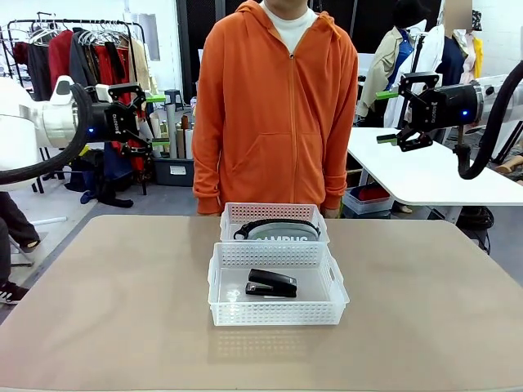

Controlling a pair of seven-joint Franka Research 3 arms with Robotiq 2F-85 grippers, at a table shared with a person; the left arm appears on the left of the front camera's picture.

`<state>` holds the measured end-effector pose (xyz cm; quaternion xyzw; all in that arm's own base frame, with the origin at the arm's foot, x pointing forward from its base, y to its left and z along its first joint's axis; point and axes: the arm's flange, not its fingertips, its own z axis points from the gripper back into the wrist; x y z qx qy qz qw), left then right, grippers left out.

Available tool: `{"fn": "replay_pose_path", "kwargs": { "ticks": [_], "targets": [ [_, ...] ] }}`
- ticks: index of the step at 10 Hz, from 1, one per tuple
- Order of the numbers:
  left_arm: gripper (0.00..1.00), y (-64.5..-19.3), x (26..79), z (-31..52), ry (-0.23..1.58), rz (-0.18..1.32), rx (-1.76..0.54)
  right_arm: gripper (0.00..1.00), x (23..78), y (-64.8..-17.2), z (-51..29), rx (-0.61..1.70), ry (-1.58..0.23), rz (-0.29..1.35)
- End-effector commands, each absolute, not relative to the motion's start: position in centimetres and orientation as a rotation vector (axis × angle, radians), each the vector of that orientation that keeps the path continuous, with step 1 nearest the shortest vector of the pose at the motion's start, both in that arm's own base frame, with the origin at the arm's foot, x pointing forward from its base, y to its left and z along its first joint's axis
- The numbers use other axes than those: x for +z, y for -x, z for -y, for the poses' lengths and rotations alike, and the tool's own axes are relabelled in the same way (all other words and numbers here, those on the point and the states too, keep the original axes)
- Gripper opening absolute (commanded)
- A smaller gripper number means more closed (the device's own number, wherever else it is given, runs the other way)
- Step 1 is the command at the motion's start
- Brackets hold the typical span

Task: Distribute items into two baskets.
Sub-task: Place the picked Stapler into the Organizing basket as instructed by the person.

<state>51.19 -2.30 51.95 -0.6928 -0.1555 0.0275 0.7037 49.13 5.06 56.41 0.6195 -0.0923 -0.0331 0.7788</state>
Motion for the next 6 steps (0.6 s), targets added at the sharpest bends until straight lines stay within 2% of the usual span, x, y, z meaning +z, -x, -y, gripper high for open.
{"fn": "replay_pose_path", "kwargs": {
  "ticks": [1,6],
  "targets": [
    [1.00,-51.11,52.25,2.27,1.547,0.360,0.057,1.00,56.79,-49.20,-5.13,-0.078,-1.337,0.201],
    [1.00,-51.11,52.25,2.27,1.547,0.360,0.057,1.00,56.79,-49.20,-5.13,-0.078,-1.337,0.201]
  ]
}}
